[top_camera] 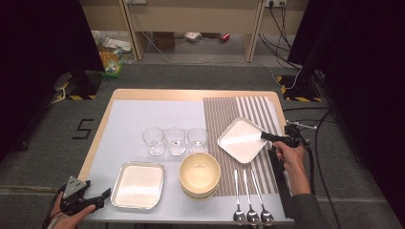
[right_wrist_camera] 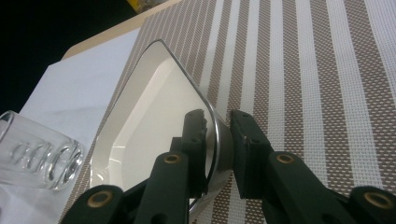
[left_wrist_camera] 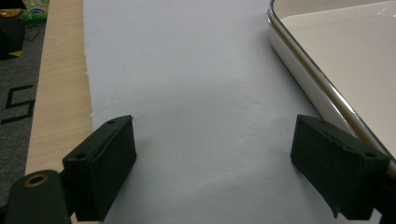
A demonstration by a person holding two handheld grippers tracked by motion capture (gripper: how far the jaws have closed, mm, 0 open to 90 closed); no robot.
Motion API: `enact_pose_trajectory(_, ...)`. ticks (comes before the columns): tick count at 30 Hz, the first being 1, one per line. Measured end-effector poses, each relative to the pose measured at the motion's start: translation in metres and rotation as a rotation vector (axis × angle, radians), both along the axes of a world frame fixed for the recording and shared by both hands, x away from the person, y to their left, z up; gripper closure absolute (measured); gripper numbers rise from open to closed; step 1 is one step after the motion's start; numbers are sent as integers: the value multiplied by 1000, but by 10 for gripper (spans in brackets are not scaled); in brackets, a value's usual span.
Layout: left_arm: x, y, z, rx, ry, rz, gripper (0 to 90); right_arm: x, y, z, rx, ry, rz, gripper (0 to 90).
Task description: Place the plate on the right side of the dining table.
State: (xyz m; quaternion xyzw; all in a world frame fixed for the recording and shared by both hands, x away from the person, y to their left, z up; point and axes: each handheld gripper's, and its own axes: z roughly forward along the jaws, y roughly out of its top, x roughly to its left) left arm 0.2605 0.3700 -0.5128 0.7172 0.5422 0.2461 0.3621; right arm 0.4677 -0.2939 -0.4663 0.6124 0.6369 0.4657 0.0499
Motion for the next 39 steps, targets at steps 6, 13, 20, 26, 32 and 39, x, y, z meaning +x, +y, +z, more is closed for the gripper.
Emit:
enact_pose_trajectory(6,0,0,0,0,0,-1,129,2,-2,-5,-16,32,-1,762)
enact_pose_trajectory(13,0,0,0,1,3,-2,129,2,-3,-10,-29,60,-8,768)
enact_pose_trajectory(20,0,0,0,1,1,-2,129,3,-1,-16,-49,79,-8,789)
enact_pose_trajectory(26,0,0,0,1,3,-2,129,3,1,-18,-88,94,-5,785)
enact_pose_trajectory(32,0,0,0,0,-1,-1,129,3,0,-18,-104,95,2,766)
enact_pose_trajectory(39,0,0,0,0,2,-1,129,-1,-4,-8,-126,76,14,669)
